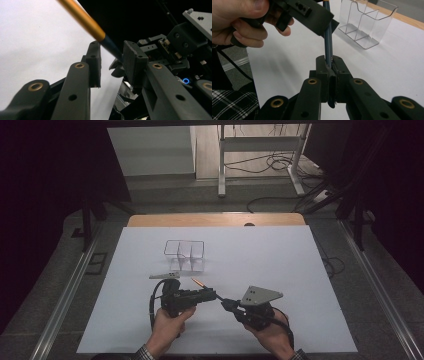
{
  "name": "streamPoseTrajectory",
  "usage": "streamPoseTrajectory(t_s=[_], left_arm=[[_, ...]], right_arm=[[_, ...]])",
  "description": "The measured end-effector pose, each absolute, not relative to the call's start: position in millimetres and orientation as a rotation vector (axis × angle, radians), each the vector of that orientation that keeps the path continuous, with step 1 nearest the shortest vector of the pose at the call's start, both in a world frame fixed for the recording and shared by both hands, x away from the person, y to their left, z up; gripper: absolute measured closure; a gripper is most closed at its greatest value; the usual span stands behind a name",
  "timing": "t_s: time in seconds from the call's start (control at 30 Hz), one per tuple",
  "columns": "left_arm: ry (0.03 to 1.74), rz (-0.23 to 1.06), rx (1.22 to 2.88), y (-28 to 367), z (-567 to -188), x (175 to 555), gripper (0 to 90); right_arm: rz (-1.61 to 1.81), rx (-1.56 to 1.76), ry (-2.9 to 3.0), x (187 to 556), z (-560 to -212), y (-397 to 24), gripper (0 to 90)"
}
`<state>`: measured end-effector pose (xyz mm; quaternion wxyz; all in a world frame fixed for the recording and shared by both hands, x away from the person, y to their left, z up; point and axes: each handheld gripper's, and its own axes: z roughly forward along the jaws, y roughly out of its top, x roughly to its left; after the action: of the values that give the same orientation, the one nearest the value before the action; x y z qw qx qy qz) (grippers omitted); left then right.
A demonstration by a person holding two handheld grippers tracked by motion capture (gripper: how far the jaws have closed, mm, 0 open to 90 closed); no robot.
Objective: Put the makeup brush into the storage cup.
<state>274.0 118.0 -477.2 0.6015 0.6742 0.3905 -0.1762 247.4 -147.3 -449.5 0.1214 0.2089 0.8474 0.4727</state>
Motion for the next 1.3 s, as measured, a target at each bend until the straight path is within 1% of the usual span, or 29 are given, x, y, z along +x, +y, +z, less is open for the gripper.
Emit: streamPoseTrajectory(t_s=[0.13,0.23,0.27,0.37,0.7,0.83,1.03,1.3], left_arm=[[0.912,-0.434,1.529,117.8,-479.4,274.4,71.6],[0.908,-0.522,1.443,119.8,-482.9,275.6,81.1],[0.915,-0.517,1.442,118.9,-482.6,274.6,83.4],[0.912,-0.482,1.482,118.5,-480.3,273.5,83.7],[0.891,-0.317,1.65,123.3,-466.9,271.0,83.6],[0.881,-0.251,1.723,124.1,-461.6,269.0,83.6],[0.875,-0.188,1.787,123.7,-457.1,266.6,83.6],[0.875,-0.127,1.837,122.7,-454.4,264.6,83.6]], right_arm=[[1.381,0.608,2.481,247.7,-451.2,-144.7,84.7],[1.388,0.624,2.5,250.2,-453.6,-143.7,83.9],[1.382,0.629,2.506,250.7,-454.7,-143.0,83.1],[1.363,0.658,2.529,252.9,-457.9,-141.5,79.9],[1.384,0.75,2.546,257.7,-444.8,-160.3,58.4],[1.394,0.798,2.538,260.7,-441.5,-166.6,53.2],[1.429,0.831,2.508,263.4,-434.4,-172.3,46.4],[1.451,0.808,2.472,264.6,-426.0,-173.1,44.4]])
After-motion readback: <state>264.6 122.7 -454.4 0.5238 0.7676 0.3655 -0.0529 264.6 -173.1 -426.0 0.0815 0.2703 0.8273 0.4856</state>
